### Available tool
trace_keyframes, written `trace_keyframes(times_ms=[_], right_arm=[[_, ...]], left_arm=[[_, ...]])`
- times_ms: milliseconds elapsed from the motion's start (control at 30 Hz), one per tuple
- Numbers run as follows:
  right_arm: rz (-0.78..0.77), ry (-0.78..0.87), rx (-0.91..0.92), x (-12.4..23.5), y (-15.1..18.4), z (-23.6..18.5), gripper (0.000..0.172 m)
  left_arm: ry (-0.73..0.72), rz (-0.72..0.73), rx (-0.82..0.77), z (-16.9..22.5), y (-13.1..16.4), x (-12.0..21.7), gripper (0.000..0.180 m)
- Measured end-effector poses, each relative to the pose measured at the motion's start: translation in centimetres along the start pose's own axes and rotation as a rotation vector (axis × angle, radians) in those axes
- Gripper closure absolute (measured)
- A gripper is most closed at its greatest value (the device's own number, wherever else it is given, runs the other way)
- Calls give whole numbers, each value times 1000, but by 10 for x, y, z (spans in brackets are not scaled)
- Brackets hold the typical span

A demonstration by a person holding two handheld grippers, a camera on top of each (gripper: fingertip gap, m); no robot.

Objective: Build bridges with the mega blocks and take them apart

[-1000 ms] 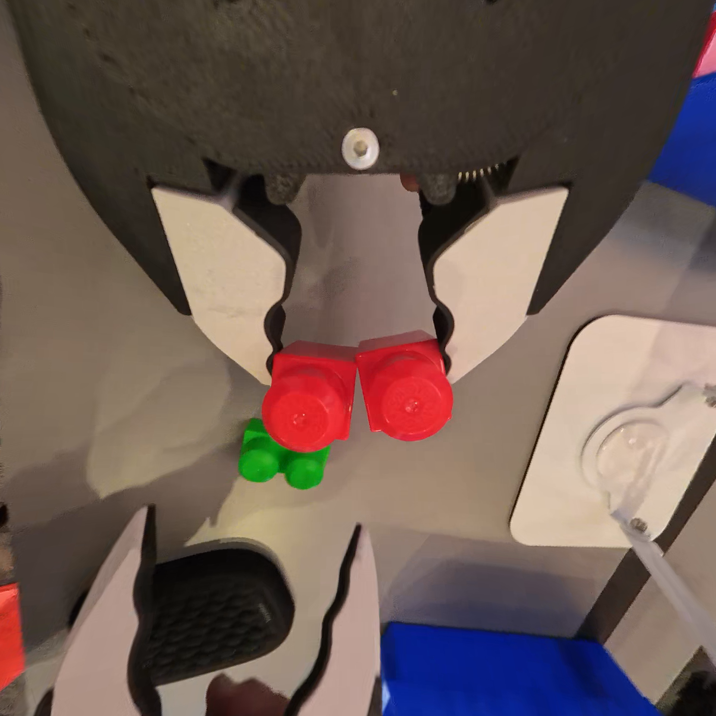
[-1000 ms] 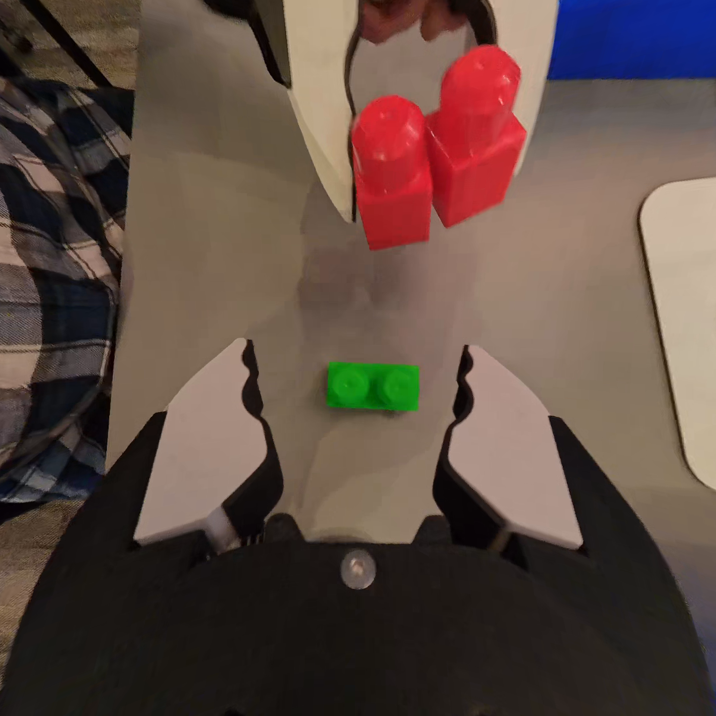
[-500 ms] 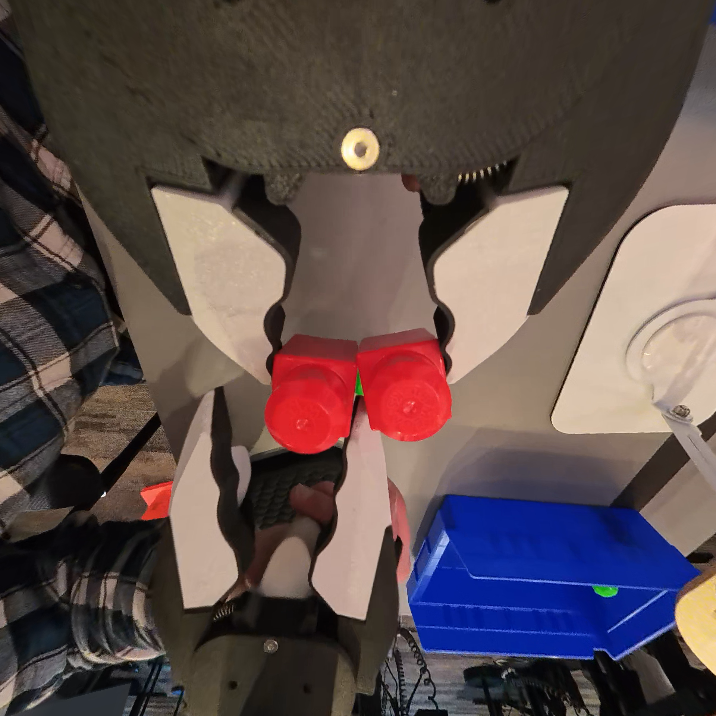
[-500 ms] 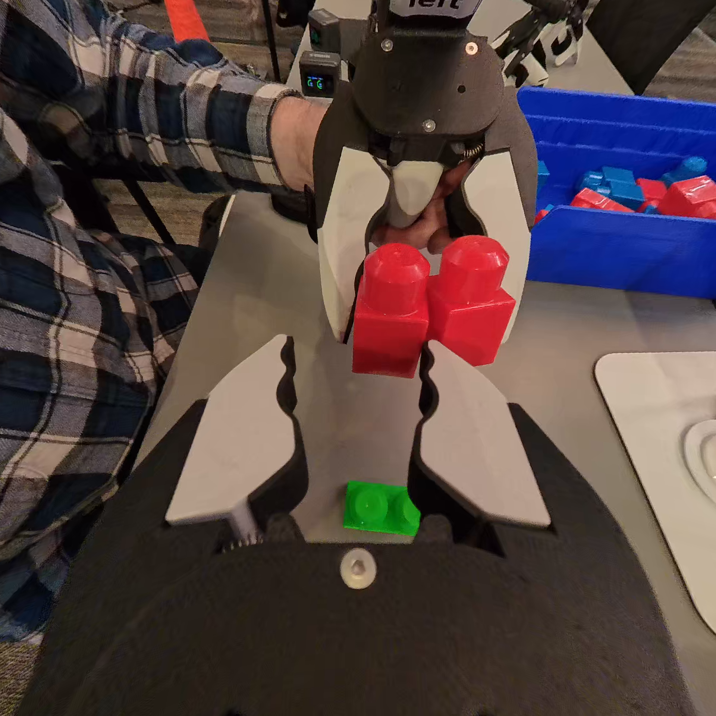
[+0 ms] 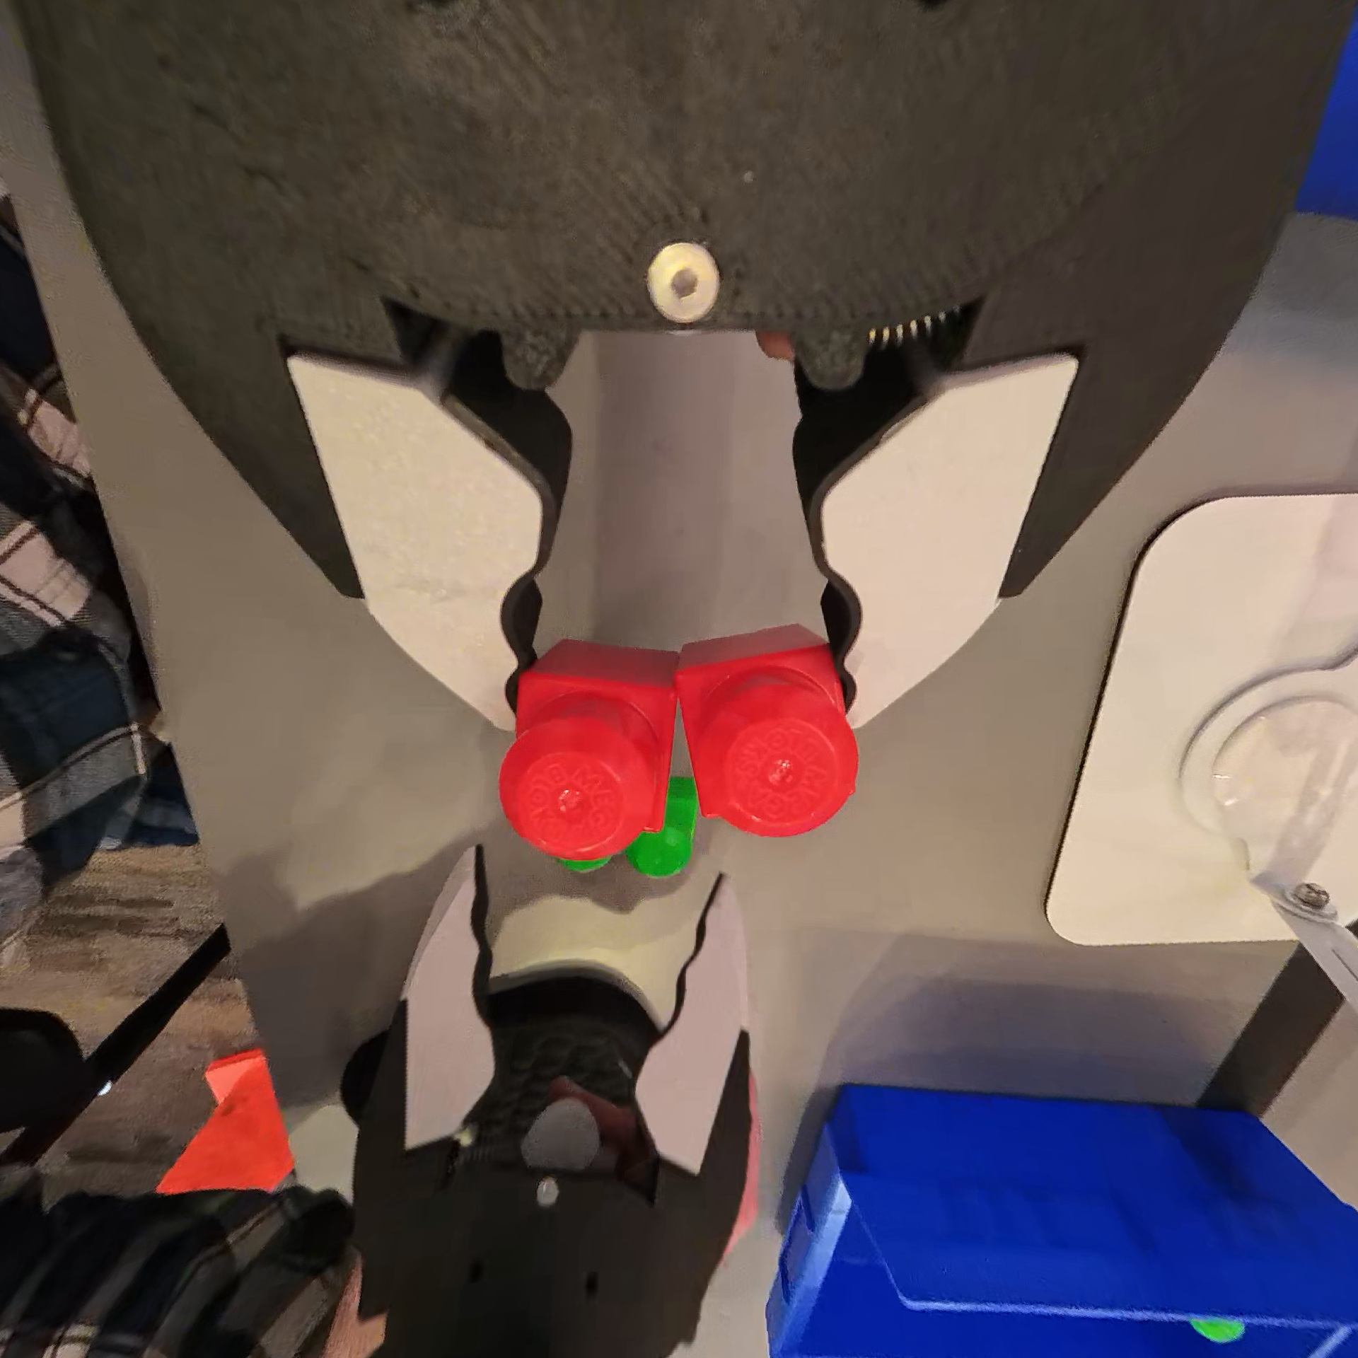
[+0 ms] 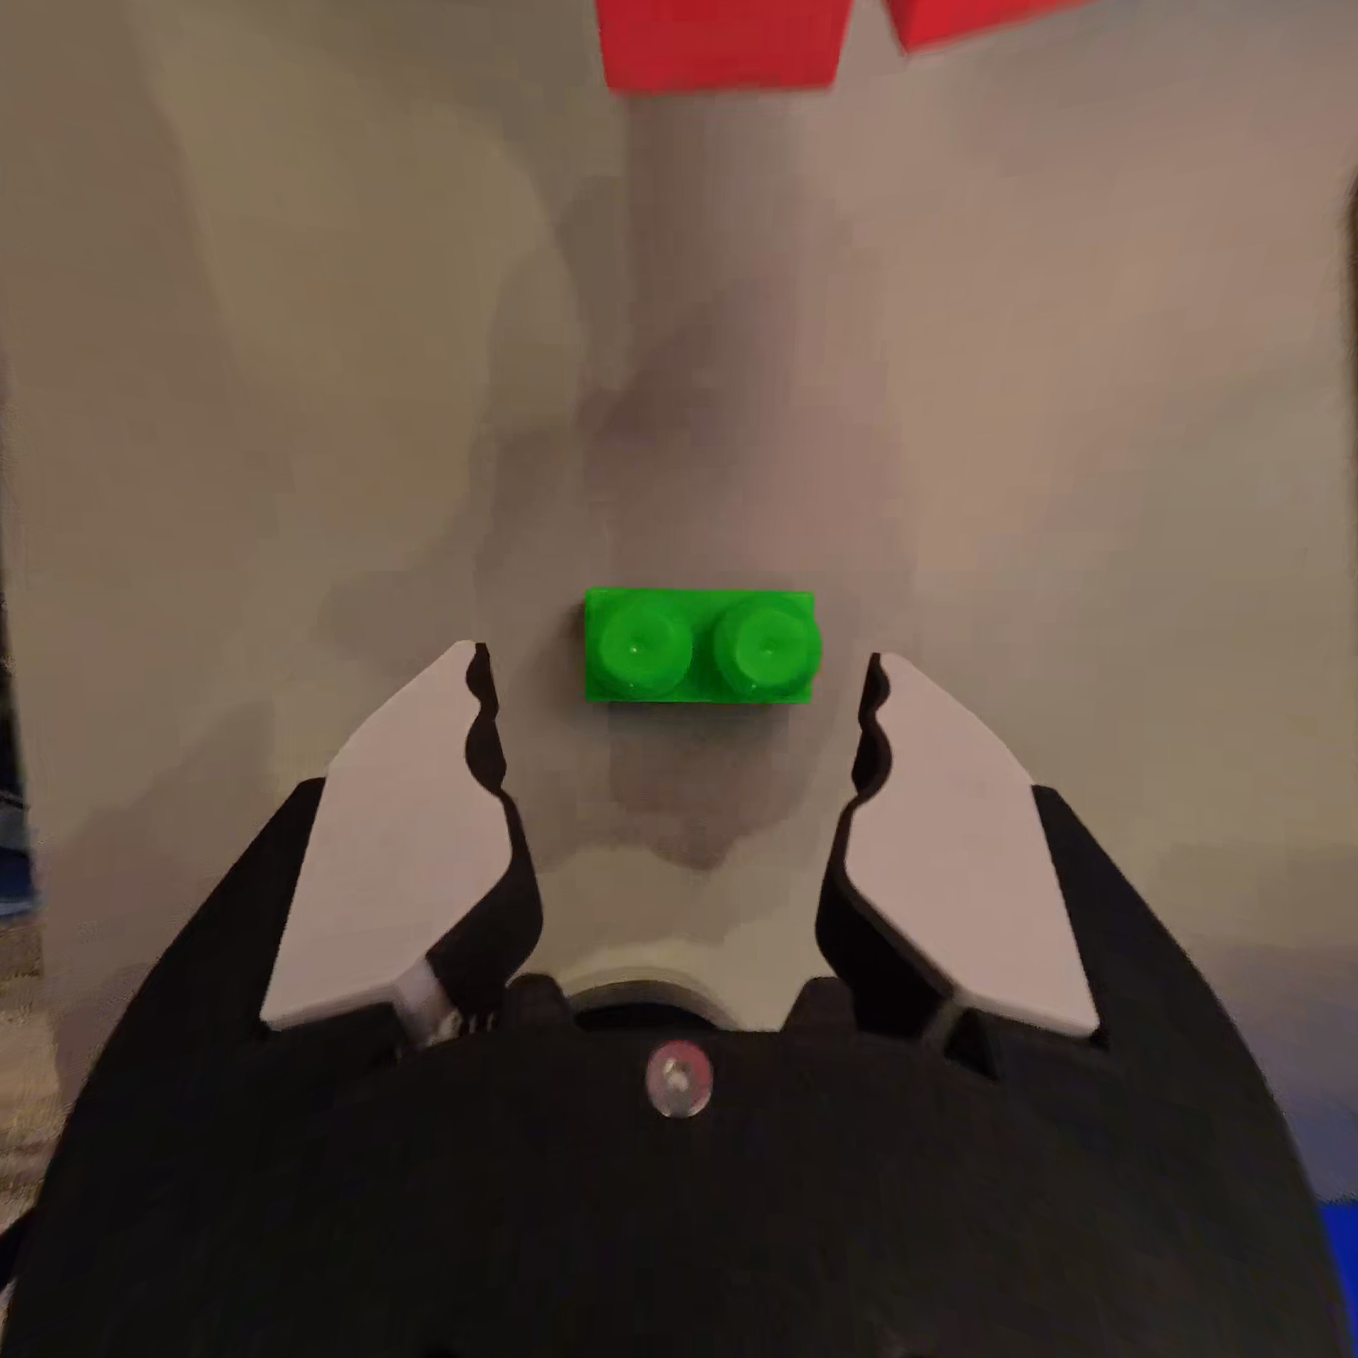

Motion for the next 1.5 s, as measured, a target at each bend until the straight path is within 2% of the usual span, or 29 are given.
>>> trace_keyframes(times_ms=[100,133,267,333,467,567,667,867,1167,1333,1500], right_arm=[[-59,-19,-6,-20,5,4,88],[-48,-34,-12,-24,4,5,99],[-14,-21,-27,-23,4,11,101],[78,-17,-33,-7,-3,14,101],[321,5,34,51,-37,16,101],[377,-27,75,75,-64,16,101],[393,-85,82,80,-83,19,101],[323,-149,86,70,-93,20,101],[232,-143,106,67,-92,22,101],[90,-126,162,64,-95,17,101],[30,-111,152,64,-99,17,101]], left_arm=[[9,-24,-7,1,3,-5,105],[11,-30,-6,1,4,-5,105],[5,-52,-3,-1,7,-7,105],[6,-53,0,-2,7,-6,105],[11,-82,-7,-5,4,-6,105],[39,-110,-7,-5,-1,-10,105],[89,-134,7,-3,-6,-16,105],[120,-167,0,3,-16,-24,105],[92,-212,-53,5,-30,-26,105],[91,-234,-70,9,-35,-31,106],[61,-238,-69,9,-37,-33,106]])
Point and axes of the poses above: each gripper's, where its closed fingertips meet, x back along the fingers, y out of its underside, z = x × y across the jaws, the point moved 9 cm from there along x, back along the fingers, and after that the axes turned 6 degrees about -y, right-handed, at the moved point
